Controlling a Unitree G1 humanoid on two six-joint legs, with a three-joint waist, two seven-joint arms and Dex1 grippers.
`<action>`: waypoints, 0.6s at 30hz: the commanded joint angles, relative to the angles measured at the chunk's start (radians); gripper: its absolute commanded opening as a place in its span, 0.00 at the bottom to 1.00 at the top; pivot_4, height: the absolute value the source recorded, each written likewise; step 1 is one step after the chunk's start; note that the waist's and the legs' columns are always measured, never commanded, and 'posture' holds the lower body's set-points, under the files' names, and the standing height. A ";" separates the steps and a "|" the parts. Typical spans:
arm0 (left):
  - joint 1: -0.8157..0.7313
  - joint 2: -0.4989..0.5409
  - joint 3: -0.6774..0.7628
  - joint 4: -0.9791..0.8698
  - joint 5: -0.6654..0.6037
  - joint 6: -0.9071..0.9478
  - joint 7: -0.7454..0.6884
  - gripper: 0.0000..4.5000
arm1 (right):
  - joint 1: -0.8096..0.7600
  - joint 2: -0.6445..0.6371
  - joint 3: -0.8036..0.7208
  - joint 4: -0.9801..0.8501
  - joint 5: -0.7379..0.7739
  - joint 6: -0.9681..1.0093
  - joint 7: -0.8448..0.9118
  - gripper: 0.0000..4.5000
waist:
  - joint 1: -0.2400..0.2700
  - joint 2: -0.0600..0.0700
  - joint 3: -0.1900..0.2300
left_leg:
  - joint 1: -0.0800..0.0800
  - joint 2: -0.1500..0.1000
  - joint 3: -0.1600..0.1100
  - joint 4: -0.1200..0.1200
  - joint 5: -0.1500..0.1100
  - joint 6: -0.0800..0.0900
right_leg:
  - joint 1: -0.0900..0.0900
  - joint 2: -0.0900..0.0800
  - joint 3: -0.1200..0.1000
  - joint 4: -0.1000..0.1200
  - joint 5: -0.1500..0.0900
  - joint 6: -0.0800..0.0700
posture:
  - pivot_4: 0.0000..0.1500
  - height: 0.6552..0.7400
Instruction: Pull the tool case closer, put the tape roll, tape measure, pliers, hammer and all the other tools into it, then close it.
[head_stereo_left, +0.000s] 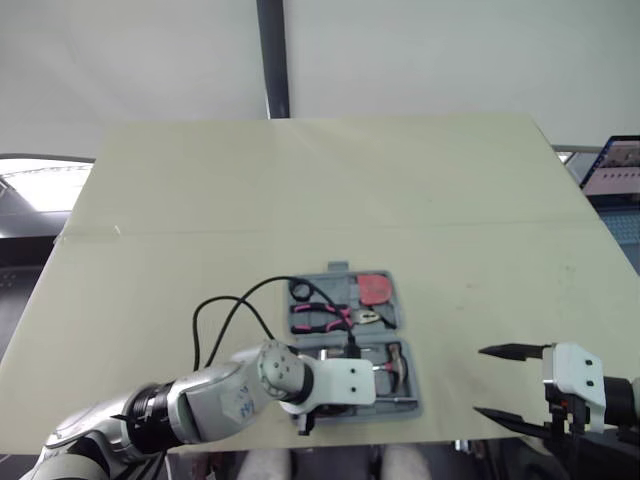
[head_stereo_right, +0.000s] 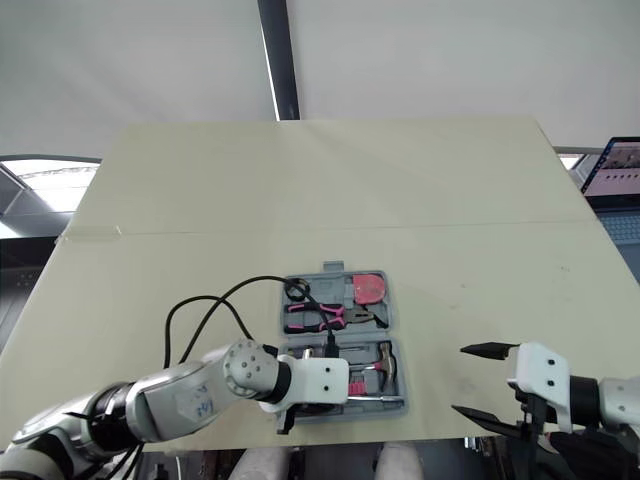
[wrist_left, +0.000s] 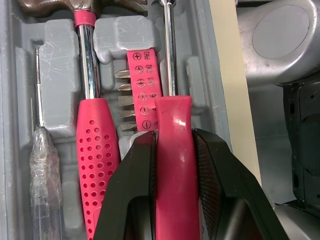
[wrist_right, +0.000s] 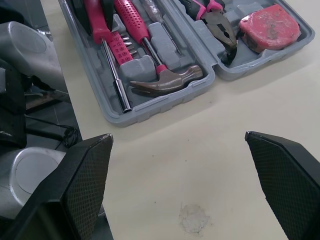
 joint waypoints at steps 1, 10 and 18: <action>0.003 -0.009 -0.026 0.019 0.014 0.002 -0.005 0.13 | 0.004 0.006 -0.038 -0.027 0.009 0.002 -0.011 1.00 | 0.001 0.000 0.000 | 0.000 0.000 0.000 0.000 0.000 0.000 | 0.000 0.000 0.000 0.000 0.000 0.000 | 1.00 0.95; 0.002 -0.010 -0.027 0.017 0.025 0.009 -0.016 0.13 | -0.004 0.009 -0.027 -0.026 0.006 0.002 -0.013 1.00 | 0.001 0.000 0.000 | 0.000 0.000 0.000 0.000 0.000 0.000 | 0.000 0.000 0.000 0.000 0.000 0.000 | 1.00 0.95; 0.011 -0.021 -0.008 0.015 0.006 0.027 -0.029 0.37 | -0.015 0.012 -0.014 -0.020 -0.001 -0.001 -0.017 1.00 | 0.001 0.000 0.000 | 0.000 0.000 0.000 0.000 0.000 0.000 | 0.000 0.000 0.000 0.000 0.000 0.000 | 1.00 0.95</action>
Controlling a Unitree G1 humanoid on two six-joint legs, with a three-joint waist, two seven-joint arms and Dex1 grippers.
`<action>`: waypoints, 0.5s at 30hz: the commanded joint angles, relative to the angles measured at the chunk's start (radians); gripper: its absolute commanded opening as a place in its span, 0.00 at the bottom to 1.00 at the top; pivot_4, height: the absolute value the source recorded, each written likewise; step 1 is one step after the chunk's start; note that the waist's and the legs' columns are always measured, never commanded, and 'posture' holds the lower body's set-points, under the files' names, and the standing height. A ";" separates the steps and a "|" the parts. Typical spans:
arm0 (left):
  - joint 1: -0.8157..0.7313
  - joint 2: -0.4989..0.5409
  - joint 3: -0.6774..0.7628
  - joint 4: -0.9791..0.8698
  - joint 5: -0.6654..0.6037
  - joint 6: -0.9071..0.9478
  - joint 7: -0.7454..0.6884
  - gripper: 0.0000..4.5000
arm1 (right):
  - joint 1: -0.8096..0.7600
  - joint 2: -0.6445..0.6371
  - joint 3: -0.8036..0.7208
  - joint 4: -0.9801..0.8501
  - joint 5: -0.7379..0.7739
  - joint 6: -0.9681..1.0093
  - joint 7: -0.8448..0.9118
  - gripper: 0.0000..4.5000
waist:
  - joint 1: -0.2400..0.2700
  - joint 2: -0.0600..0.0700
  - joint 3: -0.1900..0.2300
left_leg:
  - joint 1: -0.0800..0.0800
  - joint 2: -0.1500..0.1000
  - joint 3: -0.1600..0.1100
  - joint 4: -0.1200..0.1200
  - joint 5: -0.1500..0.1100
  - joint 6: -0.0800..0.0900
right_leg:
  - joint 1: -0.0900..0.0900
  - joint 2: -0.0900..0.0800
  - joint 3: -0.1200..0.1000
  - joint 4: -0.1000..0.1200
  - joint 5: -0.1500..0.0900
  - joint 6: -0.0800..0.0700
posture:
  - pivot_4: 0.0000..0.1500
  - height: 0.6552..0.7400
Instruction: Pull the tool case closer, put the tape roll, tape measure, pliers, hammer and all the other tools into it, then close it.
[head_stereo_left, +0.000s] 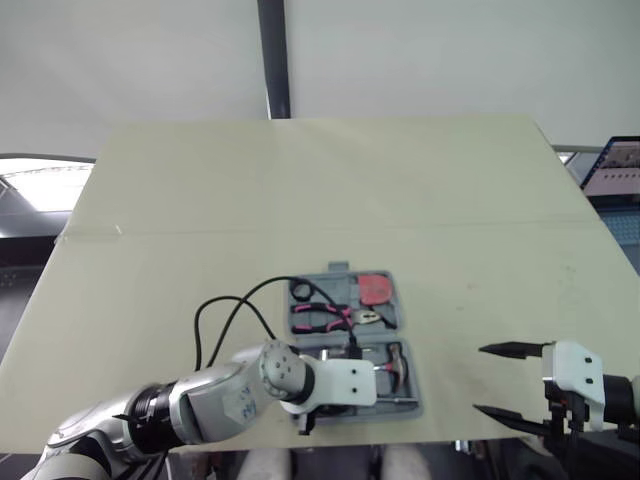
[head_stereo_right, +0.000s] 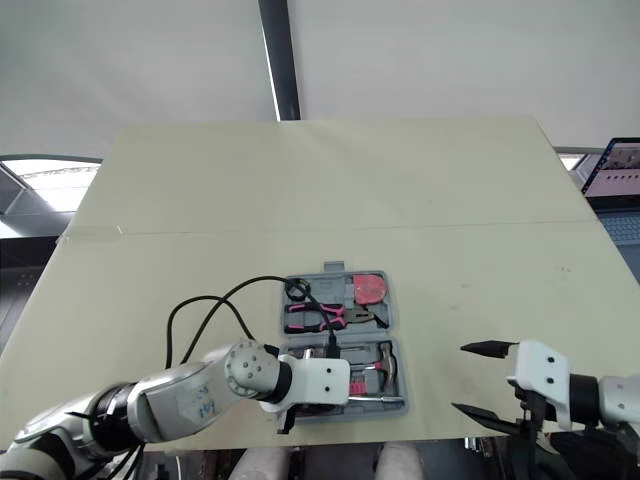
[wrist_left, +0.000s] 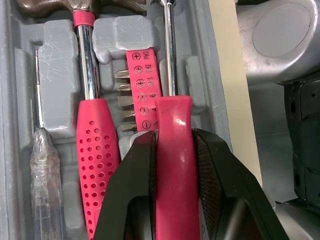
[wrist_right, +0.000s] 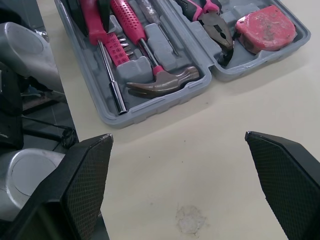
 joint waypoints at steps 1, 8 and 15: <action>0.016 -0.017 0.000 0.009 -0.012 0.028 -0.002 0.45 | -0.004 0.012 -0.014 -0.021 0.004 -0.008 -0.012 1.00 | 0.001 0.000 0.000 | 0.000 0.000 0.000 0.000 0.000 0.000 | 0.000 0.000 0.000 0.000 0.000 0.000 | 1.00 0.95; 0.055 -0.032 0.139 -0.054 -0.065 0.113 0.008 0.88 | -0.013 0.014 -0.008 -0.013 0.001 -0.010 -0.010 1.00 | -0.004 0.000 0.000 | 0.000 0.000 0.000 0.000 0.000 0.000 | 0.000 0.000 0.000 0.000 0.000 0.000 | 1.00 0.95; 0.244 -0.065 0.372 -0.156 -0.116 0.015 0.055 0.26 | -0.006 0.021 -0.016 -0.023 0.002 -0.004 -0.014 1.00 | -0.007 0.000 0.000 | -0.001 0.000 0.000 0.000 0.000 0.000 | -0.001 0.000 0.000 0.000 0.000 0.000 | 1.00 0.95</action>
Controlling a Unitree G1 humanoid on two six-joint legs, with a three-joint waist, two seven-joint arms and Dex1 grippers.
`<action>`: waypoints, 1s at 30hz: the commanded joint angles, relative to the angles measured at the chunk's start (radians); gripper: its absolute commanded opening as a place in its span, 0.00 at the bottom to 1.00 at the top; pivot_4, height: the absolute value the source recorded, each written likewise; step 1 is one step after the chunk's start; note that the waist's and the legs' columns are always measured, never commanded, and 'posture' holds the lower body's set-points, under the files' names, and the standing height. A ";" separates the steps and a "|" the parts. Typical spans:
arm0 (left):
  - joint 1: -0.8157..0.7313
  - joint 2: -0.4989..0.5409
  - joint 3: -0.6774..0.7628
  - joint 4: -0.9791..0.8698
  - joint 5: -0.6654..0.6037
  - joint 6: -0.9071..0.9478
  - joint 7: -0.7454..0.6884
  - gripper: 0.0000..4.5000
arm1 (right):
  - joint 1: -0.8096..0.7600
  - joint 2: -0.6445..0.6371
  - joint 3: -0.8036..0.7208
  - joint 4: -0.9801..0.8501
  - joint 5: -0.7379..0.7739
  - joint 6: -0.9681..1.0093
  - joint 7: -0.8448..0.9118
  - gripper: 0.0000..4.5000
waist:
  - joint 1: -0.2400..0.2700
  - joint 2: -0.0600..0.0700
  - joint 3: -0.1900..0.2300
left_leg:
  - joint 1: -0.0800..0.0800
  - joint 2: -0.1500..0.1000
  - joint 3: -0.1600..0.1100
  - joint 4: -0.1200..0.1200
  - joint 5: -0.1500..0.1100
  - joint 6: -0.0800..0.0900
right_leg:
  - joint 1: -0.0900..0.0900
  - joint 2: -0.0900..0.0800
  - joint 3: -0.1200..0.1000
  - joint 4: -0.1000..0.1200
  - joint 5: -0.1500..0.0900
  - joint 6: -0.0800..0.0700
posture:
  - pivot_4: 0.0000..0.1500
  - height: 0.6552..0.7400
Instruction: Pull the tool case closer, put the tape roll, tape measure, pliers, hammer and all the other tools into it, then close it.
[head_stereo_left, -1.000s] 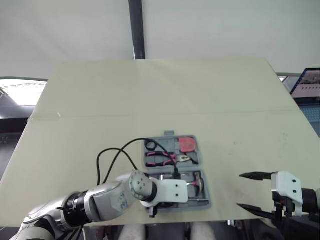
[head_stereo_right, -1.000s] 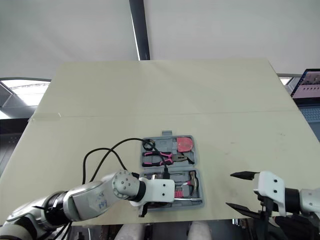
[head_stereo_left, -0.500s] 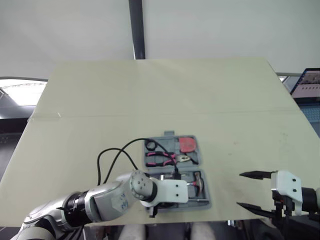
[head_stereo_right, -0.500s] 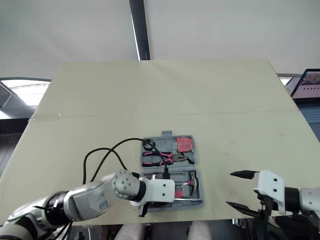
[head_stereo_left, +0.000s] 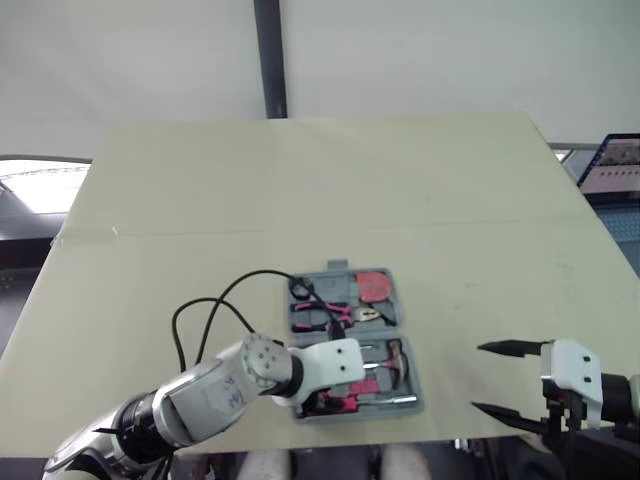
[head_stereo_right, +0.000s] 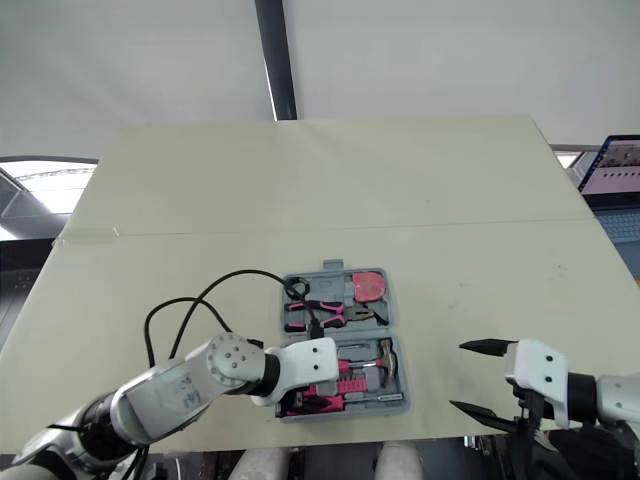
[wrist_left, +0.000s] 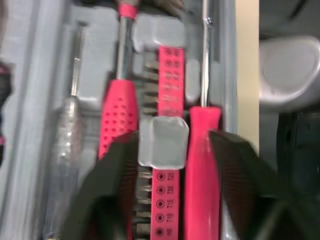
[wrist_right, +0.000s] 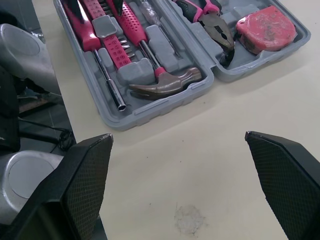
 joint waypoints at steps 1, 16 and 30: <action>0.116 -0.026 0.129 -0.080 -0.033 -0.118 0.026 0.14 | 0.000 0.007 -0.021 -0.024 0.007 -0.002 -0.013 1.00 | 0.000 0.000 0.000 | 0.000 0.000 0.000 0.000 0.000 0.000 | 0.000 0.000 0.000 0.000 0.000 0.000 | 1.00 0.95; 0.464 0.048 0.189 0.155 0.062 -0.811 -0.081 0.01 | -0.021 -0.005 -0.028 -0.019 0.027 0.000 0.009 1.00 | 0.001 0.001 0.000 | 0.001 0.000 0.000 0.000 0.000 0.000 | 0.000 0.000 0.000 0.000 0.000 0.000 | 1.00 0.95; 0.469 -0.005 0.136 0.320 0.158 -0.945 -0.112 0.01 | -0.012 -0.006 -0.041 -0.025 0.030 0.006 0.007 1.00 | 0.001 0.001 -0.001 | 0.001 0.000 0.001 -0.001 0.000 0.000 | 0.000 0.000 0.000 0.000 0.000 0.000 | 1.00 0.95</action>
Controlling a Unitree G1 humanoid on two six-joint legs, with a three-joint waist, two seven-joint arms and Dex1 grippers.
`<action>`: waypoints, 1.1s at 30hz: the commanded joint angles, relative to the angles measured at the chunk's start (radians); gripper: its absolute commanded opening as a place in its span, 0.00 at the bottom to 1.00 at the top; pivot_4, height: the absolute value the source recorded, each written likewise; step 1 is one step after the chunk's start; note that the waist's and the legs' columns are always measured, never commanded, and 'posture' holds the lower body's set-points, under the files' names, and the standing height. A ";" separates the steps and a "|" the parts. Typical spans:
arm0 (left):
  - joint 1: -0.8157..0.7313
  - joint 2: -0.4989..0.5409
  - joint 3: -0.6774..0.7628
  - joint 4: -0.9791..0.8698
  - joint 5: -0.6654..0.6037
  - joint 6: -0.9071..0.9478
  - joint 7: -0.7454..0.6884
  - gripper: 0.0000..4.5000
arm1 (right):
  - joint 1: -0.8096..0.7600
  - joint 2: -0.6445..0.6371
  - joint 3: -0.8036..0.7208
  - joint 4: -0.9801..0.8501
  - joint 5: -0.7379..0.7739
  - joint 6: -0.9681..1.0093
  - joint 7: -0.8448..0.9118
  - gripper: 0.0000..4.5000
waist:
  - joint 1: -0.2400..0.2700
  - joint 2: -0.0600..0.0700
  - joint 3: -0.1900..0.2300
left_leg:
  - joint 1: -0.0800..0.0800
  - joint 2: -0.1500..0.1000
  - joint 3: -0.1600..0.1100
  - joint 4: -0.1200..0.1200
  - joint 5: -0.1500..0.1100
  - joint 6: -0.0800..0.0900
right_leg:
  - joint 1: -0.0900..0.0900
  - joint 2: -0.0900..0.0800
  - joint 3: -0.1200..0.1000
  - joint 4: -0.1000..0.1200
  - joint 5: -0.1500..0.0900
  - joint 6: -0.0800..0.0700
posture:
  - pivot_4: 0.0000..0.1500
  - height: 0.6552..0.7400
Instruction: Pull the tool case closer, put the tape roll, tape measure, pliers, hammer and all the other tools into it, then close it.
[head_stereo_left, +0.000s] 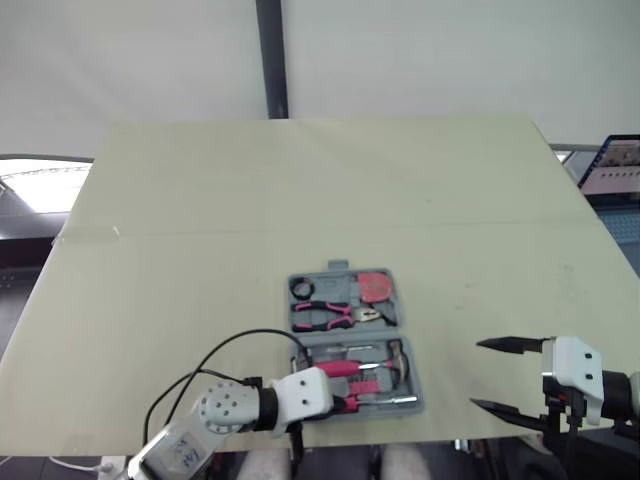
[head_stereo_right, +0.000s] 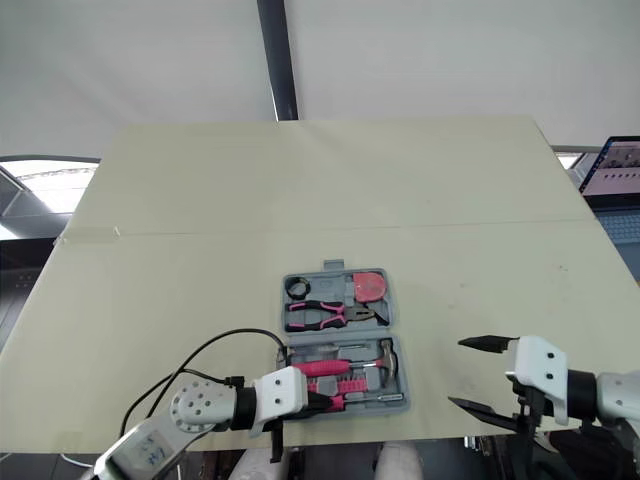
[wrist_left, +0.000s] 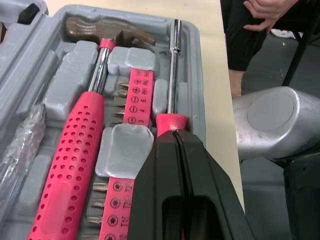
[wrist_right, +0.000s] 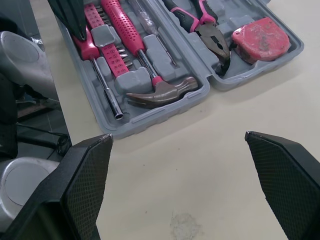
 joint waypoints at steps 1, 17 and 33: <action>0.007 -0.024 0.000 0.020 0.009 -0.024 -0.005 0.01 | 0.006 -0.008 -0.038 -0.022 0.014 0.001 0.005 1.00 | 0.000 0.000 0.000 | 0.000 0.000 0.000 0.000 0.000 0.000 | 0.000 0.000 0.000 0.000 0.000 0.000 | 1.00 0.95; 0.019 -0.002 -0.034 0.070 0.095 -0.046 -0.041 0.01 | 0.006 -0.004 -0.034 -0.023 0.007 0.000 -0.006 1.00 | -0.001 0.001 -0.001 | 0.001 0.000 0.000 0.000 0.000 0.000 | 0.000 0.000 0.000 0.000 0.000 0.000 | 1.00 0.95; 0.010 -0.018 -0.075 0.159 0.157 -0.040 -0.047 0.01 | 0.003 -0.005 -0.038 -0.014 0.003 -0.006 -0.001 1.00 | 0.002 0.005 -0.004 | 0.002 0.000 0.000 0.000 0.000 0.000 | 0.001 0.000 0.000 0.000 0.000 0.000 | 1.00 0.95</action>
